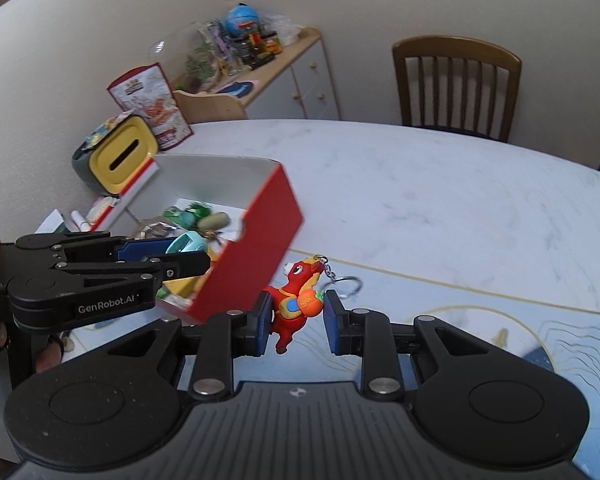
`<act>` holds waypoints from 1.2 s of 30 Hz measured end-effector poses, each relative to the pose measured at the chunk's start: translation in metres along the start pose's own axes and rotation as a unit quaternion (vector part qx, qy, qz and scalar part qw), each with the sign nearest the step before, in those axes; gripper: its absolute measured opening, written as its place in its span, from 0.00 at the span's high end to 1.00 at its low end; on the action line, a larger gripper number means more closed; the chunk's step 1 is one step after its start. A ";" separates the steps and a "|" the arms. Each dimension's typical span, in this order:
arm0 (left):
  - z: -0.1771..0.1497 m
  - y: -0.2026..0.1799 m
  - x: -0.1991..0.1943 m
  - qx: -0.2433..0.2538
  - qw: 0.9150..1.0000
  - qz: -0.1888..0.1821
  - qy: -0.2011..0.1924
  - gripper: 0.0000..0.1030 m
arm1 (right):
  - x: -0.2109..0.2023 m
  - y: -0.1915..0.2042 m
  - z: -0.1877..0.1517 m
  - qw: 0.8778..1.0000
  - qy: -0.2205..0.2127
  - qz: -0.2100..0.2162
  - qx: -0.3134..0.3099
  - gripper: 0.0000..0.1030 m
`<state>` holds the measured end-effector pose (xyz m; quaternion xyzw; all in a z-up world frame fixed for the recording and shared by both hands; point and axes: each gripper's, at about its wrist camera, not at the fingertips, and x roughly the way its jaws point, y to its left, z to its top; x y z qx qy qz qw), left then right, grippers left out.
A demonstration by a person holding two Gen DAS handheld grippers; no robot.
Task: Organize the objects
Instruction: 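Carry the sharpener and keychain over the red box with both tools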
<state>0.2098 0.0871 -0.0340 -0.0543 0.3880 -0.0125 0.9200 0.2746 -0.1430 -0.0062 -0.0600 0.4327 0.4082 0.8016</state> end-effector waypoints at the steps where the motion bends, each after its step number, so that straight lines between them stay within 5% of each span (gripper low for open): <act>1: 0.001 0.007 -0.003 -0.001 1.000 0.000 0.001 0.71 | 0.001 0.007 0.002 1.000 -0.001 0.002 -0.003 0.74; 18: 0.023 0.119 -0.027 0.005 1.000 0.020 0.010 0.71 | 0.046 0.118 0.048 0.999 -0.014 0.011 -0.050 0.74; 36: 0.025 0.152 0.053 0.051 0.997 0.011 0.058 0.71 | 0.170 0.147 0.041 0.994 0.049 -0.053 -0.077 0.74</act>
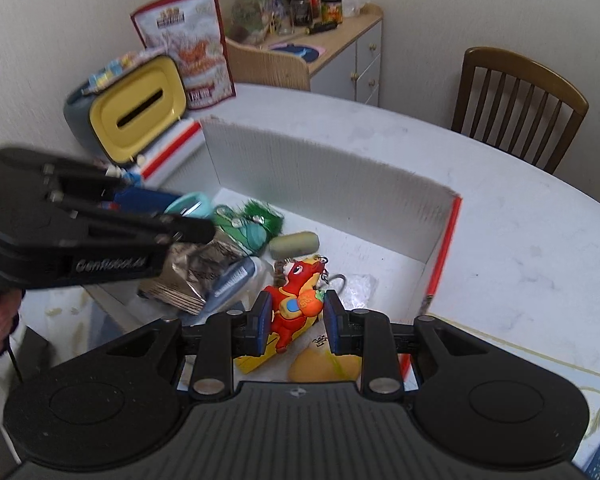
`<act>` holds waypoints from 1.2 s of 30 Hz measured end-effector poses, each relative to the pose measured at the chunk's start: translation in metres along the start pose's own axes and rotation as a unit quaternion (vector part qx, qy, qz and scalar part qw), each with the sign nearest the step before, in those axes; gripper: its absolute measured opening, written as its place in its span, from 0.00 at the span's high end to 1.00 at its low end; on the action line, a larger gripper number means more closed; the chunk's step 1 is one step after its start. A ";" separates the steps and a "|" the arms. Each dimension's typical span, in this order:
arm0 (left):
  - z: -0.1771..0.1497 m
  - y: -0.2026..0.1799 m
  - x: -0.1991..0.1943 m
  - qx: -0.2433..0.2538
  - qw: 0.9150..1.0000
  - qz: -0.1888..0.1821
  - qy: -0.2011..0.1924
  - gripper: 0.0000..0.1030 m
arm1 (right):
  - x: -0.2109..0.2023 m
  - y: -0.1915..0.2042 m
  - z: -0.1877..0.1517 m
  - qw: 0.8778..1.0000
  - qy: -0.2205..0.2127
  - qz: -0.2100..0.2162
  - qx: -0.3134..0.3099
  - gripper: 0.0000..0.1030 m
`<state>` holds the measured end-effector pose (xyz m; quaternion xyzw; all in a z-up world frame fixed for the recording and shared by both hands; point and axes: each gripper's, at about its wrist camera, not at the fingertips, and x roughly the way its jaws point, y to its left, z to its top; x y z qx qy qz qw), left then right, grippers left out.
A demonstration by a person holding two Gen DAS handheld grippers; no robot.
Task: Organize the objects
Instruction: 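Carry the sharpener and keychain over the red box with both tools, then lower the sharpener and keychain into the box and open both tools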
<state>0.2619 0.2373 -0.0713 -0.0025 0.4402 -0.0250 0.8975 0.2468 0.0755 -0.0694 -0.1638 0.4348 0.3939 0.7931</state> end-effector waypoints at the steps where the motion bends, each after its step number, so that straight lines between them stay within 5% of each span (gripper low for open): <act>1: 0.003 -0.001 0.006 0.001 1.000 -0.003 0.002 0.71 | 0.005 0.001 -0.001 1.000 0.004 -0.003 0.000 0.74; 12: 0.012 -0.019 0.072 0.015 0.998 -0.027 0.051 0.71 | 0.039 0.006 -0.011 0.999 0.038 -0.011 0.005 0.74; 25: 0.014 -0.016 0.106 0.001 0.988 -0.037 0.152 0.71 | 0.040 0.002 -0.017 0.999 0.041 0.000 0.030 0.74; 36: 0.012 -0.016 0.091 -0.007 0.991 -0.039 0.130 0.67 | 0.016 -0.004 -0.018 0.999 0.021 0.009 0.046 0.68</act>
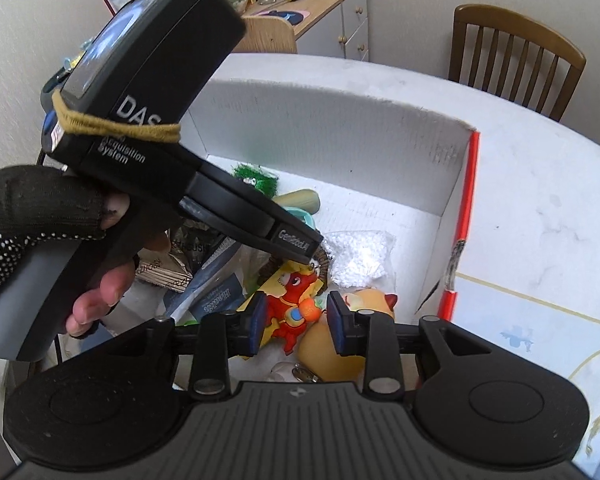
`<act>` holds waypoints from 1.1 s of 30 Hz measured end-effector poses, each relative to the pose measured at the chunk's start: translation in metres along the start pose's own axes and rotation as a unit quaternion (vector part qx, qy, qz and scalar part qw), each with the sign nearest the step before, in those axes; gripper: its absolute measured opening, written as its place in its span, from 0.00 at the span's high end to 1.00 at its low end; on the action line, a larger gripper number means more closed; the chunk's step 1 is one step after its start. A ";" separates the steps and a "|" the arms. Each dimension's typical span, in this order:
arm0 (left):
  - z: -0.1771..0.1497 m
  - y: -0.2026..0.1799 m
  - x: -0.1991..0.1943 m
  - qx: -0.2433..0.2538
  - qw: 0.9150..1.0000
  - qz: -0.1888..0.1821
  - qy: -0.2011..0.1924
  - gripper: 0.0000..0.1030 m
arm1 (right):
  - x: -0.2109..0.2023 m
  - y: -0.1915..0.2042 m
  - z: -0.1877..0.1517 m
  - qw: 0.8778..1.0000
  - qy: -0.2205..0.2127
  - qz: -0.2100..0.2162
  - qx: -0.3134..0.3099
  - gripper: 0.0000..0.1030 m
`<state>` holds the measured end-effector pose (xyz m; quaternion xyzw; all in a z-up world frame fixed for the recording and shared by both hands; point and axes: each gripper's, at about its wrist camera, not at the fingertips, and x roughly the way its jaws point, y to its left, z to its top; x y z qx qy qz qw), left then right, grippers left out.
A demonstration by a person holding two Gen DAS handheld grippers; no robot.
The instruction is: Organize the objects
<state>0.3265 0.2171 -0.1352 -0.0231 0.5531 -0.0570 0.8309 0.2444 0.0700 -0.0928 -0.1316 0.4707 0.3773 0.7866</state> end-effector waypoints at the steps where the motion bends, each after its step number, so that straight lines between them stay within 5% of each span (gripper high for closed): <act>1: -0.001 0.001 -0.004 -0.003 1.000 -0.004 -0.008 0.67 | -0.003 -0.001 0.000 1.000 -0.003 0.001 0.003 0.63; 7: -0.010 0.006 -0.031 -0.011 0.999 -0.019 -0.045 0.64 | -0.022 -0.004 0.000 1.000 -0.024 0.006 0.012 0.55; 10: -0.015 0.005 -0.047 -0.007 0.998 -0.019 -0.066 0.40 | -0.031 -0.003 -0.001 0.999 -0.032 0.009 0.014 0.55; 33: -0.084 0.002 -0.155 0.014 0.980 -0.009 -0.198 0.04 | -0.113 0.017 -0.033 0.991 -0.126 0.035 0.021 0.22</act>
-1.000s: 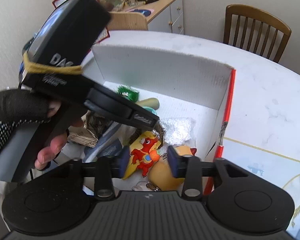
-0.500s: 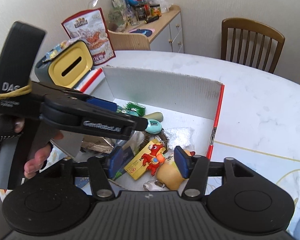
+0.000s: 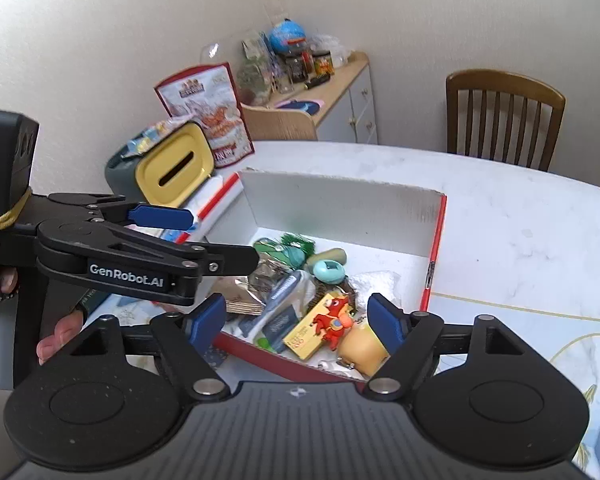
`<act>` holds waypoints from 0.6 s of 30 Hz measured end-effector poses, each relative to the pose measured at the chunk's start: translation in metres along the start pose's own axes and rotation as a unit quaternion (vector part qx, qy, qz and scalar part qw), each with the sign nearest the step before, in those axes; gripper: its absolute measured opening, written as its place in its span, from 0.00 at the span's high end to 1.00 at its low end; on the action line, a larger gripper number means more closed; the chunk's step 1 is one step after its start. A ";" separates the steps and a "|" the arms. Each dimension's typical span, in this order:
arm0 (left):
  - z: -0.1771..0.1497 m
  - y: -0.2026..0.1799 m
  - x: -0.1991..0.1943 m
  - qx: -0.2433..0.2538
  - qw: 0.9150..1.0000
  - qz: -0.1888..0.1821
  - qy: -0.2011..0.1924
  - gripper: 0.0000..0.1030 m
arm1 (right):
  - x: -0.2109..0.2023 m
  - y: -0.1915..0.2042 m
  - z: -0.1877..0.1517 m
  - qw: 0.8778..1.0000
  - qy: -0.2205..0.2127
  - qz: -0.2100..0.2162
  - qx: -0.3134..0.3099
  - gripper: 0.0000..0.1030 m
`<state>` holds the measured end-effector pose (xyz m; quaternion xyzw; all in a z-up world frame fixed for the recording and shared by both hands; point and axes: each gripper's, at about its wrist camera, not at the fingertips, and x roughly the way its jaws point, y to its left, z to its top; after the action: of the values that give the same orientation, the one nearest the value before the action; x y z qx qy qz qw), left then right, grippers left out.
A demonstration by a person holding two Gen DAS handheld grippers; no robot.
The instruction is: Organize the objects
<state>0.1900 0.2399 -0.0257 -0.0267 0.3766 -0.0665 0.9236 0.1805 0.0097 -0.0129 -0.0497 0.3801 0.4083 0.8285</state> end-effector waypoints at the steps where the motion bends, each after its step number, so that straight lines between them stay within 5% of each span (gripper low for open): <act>1: -0.001 0.000 -0.004 -0.001 1.000 0.003 -0.005 0.04 | -0.004 0.001 -0.001 1.000 -0.006 0.000 -0.001 0.21; 18: -0.017 -0.007 -0.050 -0.014 0.997 0.048 -0.052 0.00 | -0.041 0.009 -0.016 0.997 -0.079 -0.023 0.003 0.03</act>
<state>0.1415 0.2401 -0.0023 -0.0248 0.3300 -0.0156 0.9435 0.1497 -0.0170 0.0055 -0.0232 0.3138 0.3909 0.8650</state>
